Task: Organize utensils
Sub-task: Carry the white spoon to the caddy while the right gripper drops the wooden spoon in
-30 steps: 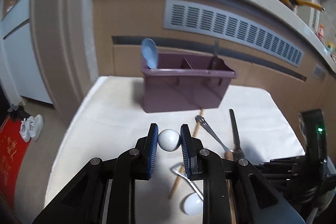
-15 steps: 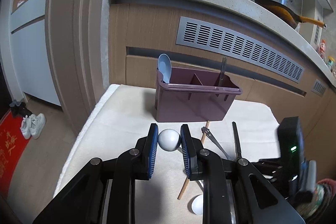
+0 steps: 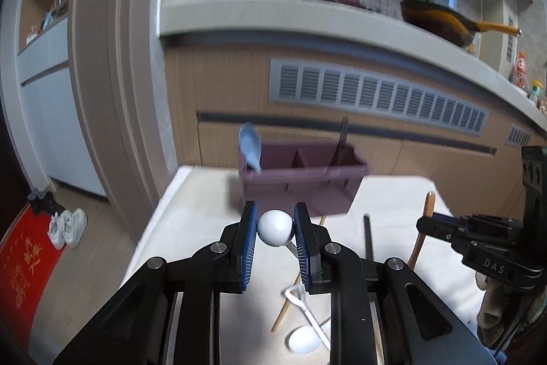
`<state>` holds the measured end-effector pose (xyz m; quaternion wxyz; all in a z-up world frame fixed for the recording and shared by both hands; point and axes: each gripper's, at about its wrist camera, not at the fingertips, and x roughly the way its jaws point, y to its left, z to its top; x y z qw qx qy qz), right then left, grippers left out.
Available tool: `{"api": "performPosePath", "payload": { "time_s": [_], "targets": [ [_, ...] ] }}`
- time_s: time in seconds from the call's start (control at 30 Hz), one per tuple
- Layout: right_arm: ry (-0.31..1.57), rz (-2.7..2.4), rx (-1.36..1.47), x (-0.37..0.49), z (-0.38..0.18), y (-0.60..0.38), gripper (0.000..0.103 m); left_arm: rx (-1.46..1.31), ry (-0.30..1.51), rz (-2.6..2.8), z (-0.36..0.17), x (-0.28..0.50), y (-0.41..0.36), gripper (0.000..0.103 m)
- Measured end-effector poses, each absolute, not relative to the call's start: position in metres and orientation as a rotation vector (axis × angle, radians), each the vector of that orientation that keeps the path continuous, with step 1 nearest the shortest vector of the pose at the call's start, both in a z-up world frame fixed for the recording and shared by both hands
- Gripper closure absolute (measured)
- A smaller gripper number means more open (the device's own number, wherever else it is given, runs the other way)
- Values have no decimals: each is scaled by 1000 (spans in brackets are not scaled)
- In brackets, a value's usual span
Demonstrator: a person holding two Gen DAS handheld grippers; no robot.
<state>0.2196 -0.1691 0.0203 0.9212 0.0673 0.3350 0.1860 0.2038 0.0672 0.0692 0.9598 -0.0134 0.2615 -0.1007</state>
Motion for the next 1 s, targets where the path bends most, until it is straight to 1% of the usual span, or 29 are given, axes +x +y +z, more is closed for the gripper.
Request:
{"api": "performPosePath", "payload": {
  "time_s": [0.1, 0.23, 0.33, 0.4, 0.5, 0.6, 0.77, 1.0],
  "targets": [
    [588, 383, 113, 217, 54, -172, 92, -5, 450, -209, 111, 209, 65, 81],
    [366, 334, 40, 230, 134, -176, 92, 52, 304, -205, 185, 220, 60, 81],
    [258, 294, 15, 249, 181, -178, 92, 74, 249, -195, 216, 239, 57, 81],
    [241, 288, 17, 269, 195, -176, 92, 75, 240, -193, 223, 255, 56, 81],
    [250, 296, 20, 288, 197, -176, 92, 63, 261, -198, 217, 282, 57, 80],
    [271, 305, 19, 312, 185, -171, 92, 52, 299, -191, 197, 309, 60, 81],
    [340, 314, 32, 343, 147, -163, 92, 19, 397, -204, 151, 348, 63, 81],
    [435, 312, 24, 371, 98, -153, 92, -11, 501, -225, 101, 380, 58, 80]
  ]
}}
